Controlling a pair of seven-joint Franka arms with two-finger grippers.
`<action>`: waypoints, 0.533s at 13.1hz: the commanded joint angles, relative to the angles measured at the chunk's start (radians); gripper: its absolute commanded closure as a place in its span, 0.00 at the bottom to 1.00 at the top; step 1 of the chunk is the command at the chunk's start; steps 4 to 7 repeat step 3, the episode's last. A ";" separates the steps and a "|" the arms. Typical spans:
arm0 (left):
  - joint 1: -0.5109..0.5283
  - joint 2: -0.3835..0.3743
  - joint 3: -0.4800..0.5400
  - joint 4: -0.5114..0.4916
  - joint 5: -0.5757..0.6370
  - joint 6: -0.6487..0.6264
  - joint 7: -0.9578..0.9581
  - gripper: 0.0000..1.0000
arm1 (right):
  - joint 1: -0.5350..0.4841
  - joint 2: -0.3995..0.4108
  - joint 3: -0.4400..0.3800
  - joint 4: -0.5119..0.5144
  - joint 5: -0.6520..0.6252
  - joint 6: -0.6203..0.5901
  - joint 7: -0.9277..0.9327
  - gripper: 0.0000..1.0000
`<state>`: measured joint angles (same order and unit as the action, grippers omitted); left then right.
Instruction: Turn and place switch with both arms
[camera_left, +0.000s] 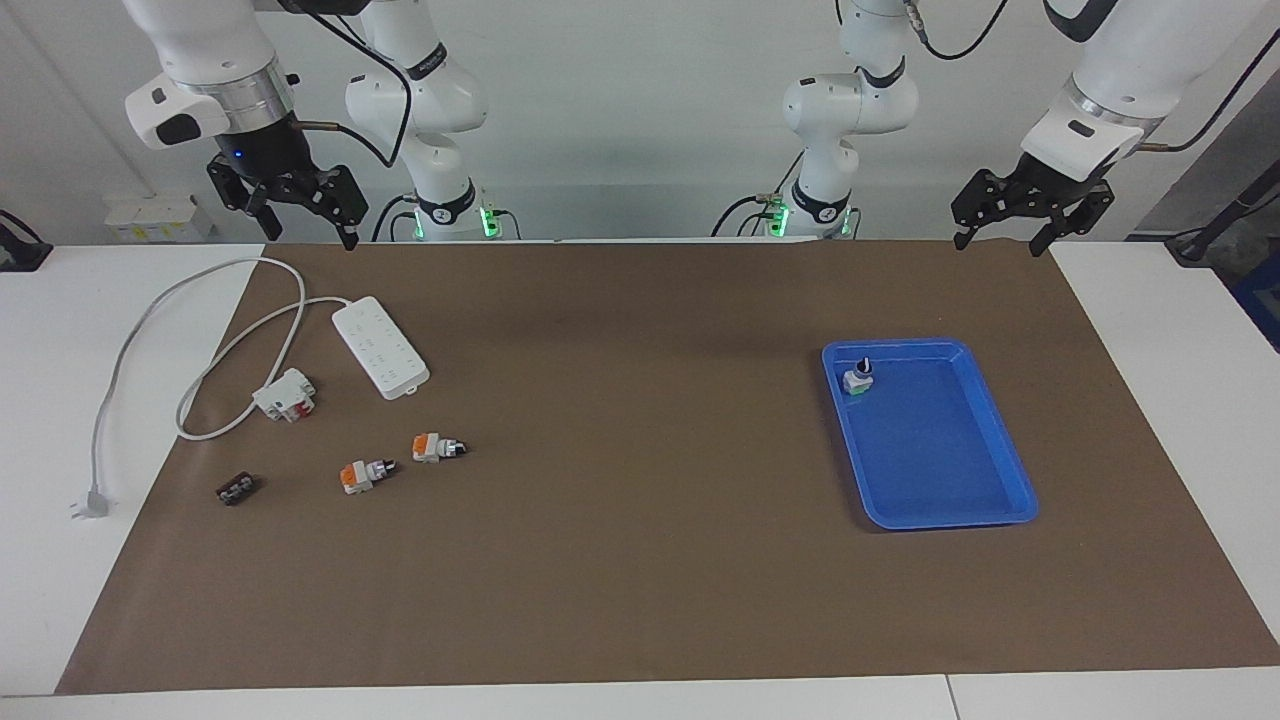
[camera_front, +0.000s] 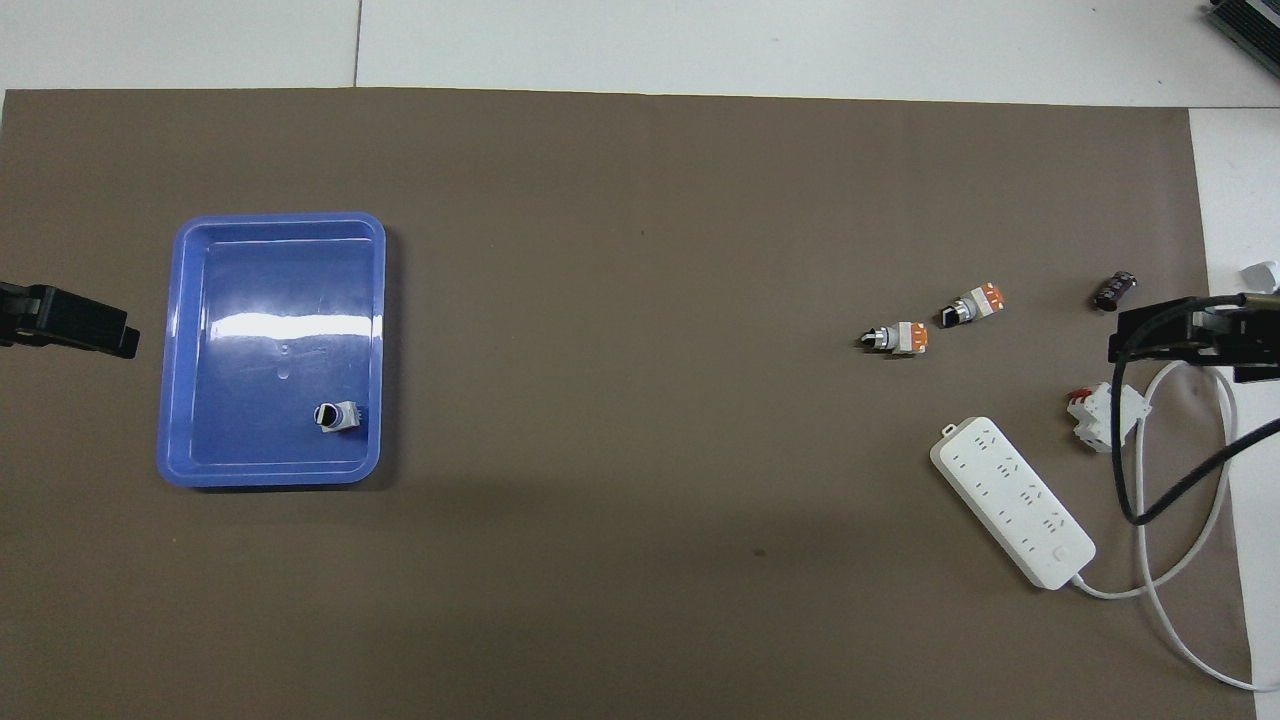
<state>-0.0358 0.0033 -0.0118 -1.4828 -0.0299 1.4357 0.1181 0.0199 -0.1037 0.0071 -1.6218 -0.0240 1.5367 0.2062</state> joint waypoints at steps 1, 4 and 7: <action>-0.010 -0.025 0.010 -0.027 0.019 -0.008 0.011 0.00 | 0.005 -0.005 -0.007 -0.003 -0.010 0.006 -0.014 0.01; -0.009 -0.026 0.010 -0.028 0.019 -0.006 0.011 0.00 | 0.005 -0.005 -0.006 -0.003 -0.010 0.008 -0.016 0.01; -0.009 -0.026 0.010 -0.028 0.019 -0.006 0.011 0.00 | 0.005 -0.005 -0.006 -0.003 -0.010 0.008 -0.016 0.01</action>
